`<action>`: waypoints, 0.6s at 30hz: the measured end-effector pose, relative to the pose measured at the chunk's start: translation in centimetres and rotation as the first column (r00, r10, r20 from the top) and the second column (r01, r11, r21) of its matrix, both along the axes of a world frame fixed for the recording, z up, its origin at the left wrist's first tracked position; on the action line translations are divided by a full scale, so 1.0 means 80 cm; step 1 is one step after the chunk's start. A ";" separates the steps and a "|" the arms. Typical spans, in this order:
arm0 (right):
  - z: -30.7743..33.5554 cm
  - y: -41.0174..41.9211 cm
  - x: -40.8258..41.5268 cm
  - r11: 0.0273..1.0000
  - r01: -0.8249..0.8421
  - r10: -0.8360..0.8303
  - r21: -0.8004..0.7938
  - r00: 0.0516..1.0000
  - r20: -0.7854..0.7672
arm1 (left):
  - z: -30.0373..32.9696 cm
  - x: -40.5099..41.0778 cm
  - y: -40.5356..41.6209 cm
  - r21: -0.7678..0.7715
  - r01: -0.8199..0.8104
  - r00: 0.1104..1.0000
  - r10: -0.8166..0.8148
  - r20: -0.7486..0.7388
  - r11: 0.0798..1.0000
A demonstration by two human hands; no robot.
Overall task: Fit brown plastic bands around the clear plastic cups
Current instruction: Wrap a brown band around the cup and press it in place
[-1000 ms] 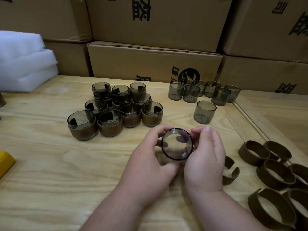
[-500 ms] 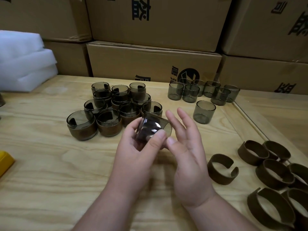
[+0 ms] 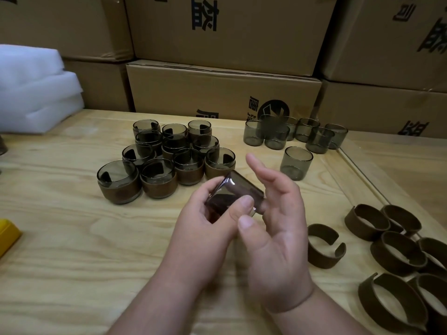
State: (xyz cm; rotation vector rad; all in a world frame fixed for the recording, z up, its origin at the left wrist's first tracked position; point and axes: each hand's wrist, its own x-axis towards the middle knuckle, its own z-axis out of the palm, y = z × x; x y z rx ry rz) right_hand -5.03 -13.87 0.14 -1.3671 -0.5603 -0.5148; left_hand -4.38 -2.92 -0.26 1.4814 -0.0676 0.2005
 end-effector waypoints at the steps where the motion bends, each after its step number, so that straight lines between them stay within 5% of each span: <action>1: 0.001 0.001 0.000 1.000 0.014 -0.014 -0.009 1.000 0.004 | 0.000 0.000 0.000 0.004 -0.061 0.998 0.061 -0.005 0.998; 6: -0.002 0.002 0.005 0.940 0.304 -0.310 -0.154 0.951 -0.015 | 0.000 0.000 0.001 0.142 -0.278 0.960 0.278 0.017 0.950; 9: -0.001 0.000 0.008 0.850 0.466 -0.473 -0.245 0.880 0.035 | -0.002 0.000 -0.001 0.241 -0.260 0.963 0.268 -0.002 0.935; 18: 0.009 0.003 -0.008 0.680 0.611 -0.612 -0.404 0.777 0.145 | 0.004 -0.003 -0.004 0.447 -0.174 0.975 0.216 -0.044 0.877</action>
